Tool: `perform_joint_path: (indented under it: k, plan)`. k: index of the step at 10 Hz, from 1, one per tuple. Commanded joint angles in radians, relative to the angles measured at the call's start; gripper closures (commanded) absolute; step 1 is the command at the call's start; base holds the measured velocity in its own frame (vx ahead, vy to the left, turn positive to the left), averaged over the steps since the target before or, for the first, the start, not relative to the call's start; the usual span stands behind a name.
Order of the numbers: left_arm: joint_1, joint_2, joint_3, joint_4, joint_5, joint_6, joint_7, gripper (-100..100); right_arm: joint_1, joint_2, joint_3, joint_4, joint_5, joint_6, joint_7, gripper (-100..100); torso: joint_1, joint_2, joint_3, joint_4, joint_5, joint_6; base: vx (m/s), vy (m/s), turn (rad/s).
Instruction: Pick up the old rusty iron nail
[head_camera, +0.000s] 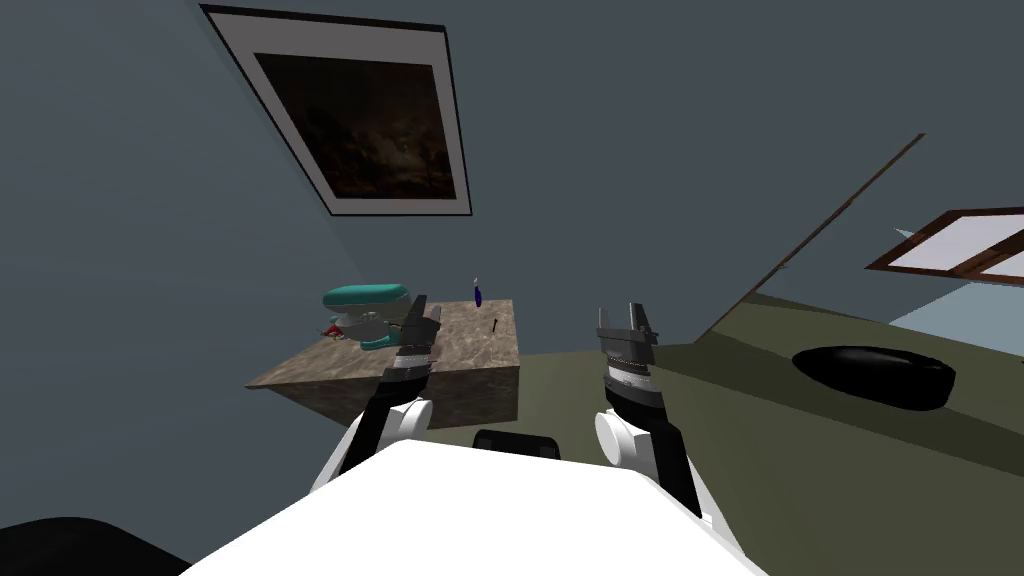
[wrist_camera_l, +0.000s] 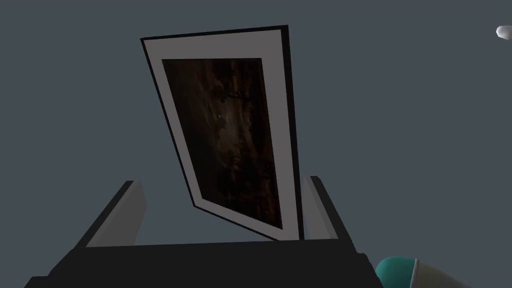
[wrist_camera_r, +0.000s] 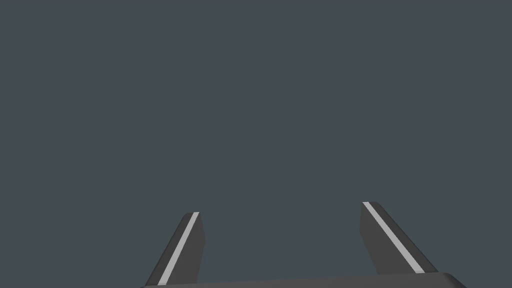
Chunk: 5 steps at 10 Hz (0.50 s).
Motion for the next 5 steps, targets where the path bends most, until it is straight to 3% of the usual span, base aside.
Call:
perform_joint_path:
  k: [1,5]
  plan:
    - [-0.003,0.035,-0.001,0.007,0.009,0.007,-0.005,-100,0.0,0.0,0.0,0.0,0.0,0.0,0.0,0,0.0,0.0,0.0,0.0,0.0,0.0,-0.008,-0.009,-0.042]
    - [-0.021,0.151,-0.003,0.045,0.061,0.046,-0.033,-100,0.0,0.0,0.0,0.0,0.0,0.0,0.0,0,-0.002,0.002,0.001,0.0,0.0,0.0,-0.037,-0.036,-0.105]
